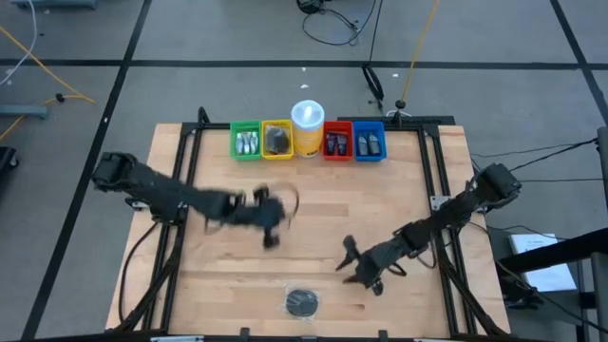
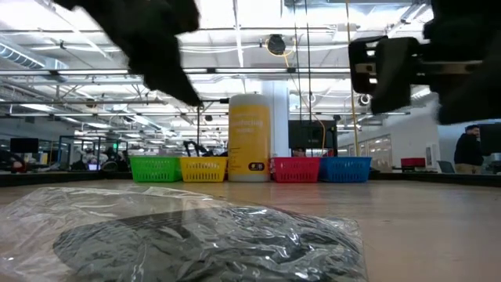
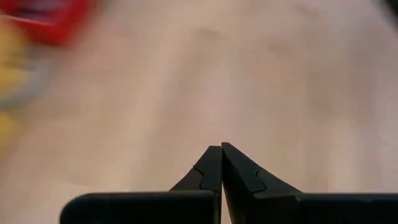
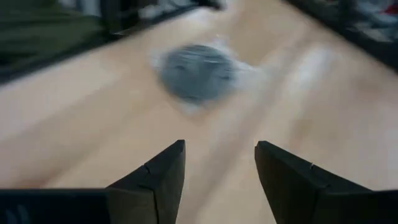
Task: Pick & Place Travel size toiletries
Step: Put the black hairbrush into the yellow basket
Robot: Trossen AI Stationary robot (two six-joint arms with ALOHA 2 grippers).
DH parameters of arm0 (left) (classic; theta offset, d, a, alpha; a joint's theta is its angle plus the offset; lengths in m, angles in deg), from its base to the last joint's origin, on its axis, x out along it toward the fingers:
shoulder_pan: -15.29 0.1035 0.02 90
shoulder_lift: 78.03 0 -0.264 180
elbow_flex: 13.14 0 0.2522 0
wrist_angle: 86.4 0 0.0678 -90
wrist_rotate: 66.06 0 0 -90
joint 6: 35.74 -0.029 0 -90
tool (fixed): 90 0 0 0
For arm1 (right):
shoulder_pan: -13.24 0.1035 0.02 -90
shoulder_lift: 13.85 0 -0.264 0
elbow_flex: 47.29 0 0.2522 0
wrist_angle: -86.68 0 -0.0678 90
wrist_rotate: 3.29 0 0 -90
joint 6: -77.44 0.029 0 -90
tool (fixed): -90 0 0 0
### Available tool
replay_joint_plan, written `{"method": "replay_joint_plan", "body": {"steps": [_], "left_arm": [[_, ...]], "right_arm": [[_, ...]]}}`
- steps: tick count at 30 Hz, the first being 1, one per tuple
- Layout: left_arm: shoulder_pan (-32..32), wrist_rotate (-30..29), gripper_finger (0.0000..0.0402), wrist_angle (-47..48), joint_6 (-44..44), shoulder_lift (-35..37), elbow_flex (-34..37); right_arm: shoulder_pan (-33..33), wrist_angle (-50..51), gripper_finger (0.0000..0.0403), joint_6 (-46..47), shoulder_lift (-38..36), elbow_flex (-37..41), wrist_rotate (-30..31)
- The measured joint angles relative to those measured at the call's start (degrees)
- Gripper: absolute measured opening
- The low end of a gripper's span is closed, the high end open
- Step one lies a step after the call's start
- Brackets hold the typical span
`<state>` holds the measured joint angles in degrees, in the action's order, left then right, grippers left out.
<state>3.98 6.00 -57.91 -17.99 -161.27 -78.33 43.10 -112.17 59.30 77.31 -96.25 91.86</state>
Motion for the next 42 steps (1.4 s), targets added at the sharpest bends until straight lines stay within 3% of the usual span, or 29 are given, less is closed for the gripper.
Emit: {"method": "replay_joint_plan", "body": {"steps": [6,10,14,19,27,34,42], "left_arm": [[-17.21,2.5,0.0008,-13.16,5.69,-4.43,4.52],[-23.17,3.49,0.0004,-26.67,9.87,-10.77,5.83],[-23.78,5.3,0.0004,-36.59,13.91,-18.44,4.92],[-22.65,9.57,0.0008,-37.63,18.63,-25.2,3.85],[-21.34,4.05,0.0002,-37.39,26.44,-29.79,3.64],[-21.23,-0.24,0.0008,-36.57,28.11,-30.17,3.64],[-20.18,-0.4,0.0022,-37.9,20.58,-29.77,3.84]], "right_arm": [[1.53,-4.27,0.0211,5.04,9.36,-5.65,-5.24],[1.87,-3.7,0.0252,2.69,15.28,-10.25,-4.39],[1.82,-3.86,0.0279,-5.65,19.88,-14.57,-0.37],[1.5,-2.06,0.0285,-14.57,23.26,-18.4,-0.41],[1.12,0.26,0.0274,-18.58,24.76,-20.35,4.3],[1.76,-3.47,0.0227,-14.56,24.99,-20.17,9.01],[2.48,-3.29,0.0073,-2.83,24.4,-20.01,13.61]]}}
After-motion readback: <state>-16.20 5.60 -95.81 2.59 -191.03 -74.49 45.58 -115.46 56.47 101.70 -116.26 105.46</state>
